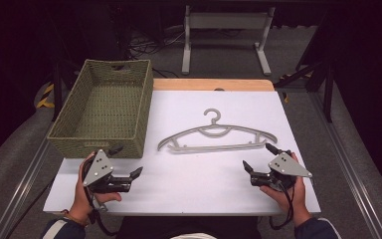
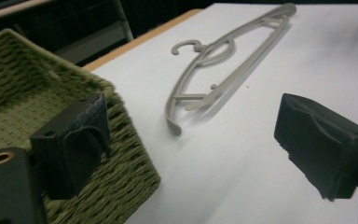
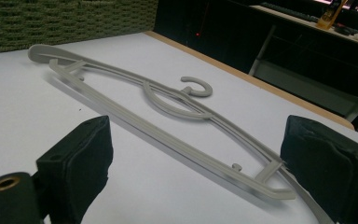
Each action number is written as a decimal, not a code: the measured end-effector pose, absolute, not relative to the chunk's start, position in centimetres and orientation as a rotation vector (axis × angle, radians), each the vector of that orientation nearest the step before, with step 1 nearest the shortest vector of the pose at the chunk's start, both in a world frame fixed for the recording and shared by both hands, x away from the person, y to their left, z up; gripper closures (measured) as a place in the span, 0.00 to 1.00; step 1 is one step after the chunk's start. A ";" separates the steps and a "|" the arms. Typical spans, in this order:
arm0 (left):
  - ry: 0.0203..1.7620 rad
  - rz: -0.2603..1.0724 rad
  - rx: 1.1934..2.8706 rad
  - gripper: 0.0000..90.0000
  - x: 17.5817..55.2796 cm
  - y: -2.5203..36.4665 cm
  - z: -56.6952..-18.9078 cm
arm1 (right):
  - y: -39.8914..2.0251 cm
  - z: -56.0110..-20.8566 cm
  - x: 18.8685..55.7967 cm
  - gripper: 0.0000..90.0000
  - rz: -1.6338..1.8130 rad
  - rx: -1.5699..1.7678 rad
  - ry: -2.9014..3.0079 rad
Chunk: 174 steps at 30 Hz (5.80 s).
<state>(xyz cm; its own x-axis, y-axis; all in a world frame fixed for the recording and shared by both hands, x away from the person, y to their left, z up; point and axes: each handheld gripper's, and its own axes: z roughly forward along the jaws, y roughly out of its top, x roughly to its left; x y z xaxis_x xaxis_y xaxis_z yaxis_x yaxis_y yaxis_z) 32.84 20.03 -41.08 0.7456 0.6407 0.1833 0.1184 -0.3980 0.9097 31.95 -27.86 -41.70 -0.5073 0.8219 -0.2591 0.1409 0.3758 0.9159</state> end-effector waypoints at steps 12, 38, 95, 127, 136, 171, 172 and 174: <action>0.501 0.489 2.096 0.21 37.7 11.2 -41.2 | -27.9 -41.6 31.5 0.11 1.140 0.838 1.901; 0.716 0.334 2.498 0.45 52.7 0.9 -43.9 | -27.6 -42.6 32.1 0.11 1.096 0.836 2.013; 0.627 0.657 2.318 0.91 49.4 -0.9 -39.6 | -27.4 -42.6 32.1 0.12 1.130 0.833 2.111; 0.693 0.692 2.162 0.91 45.3 5.0 -29.2 | -28.0 -42.7 32.4 0.12 1.161 0.883 2.115; 0.733 0.725 2.152 0.91 45.1 7.4 -27.8 | -27.6 -43.0 32.4 0.12 1.146 0.872 2.134; 0.900 0.841 2.124 0.91 46.2 18.2 -27.9 | -27.7 -42.2 31.6 0.12 1.179 0.823 1.981; 0.911 0.836 2.120 0.91 46.4 18.5 -28.0 | -27.7 -42.3 31.6 0.12 1.178 0.819 1.982; 0.934 0.834 2.109 0.91 46.7 19.3 -28.3 | -27.7 -42.3 31.6 0.12 1.177 0.818 1.984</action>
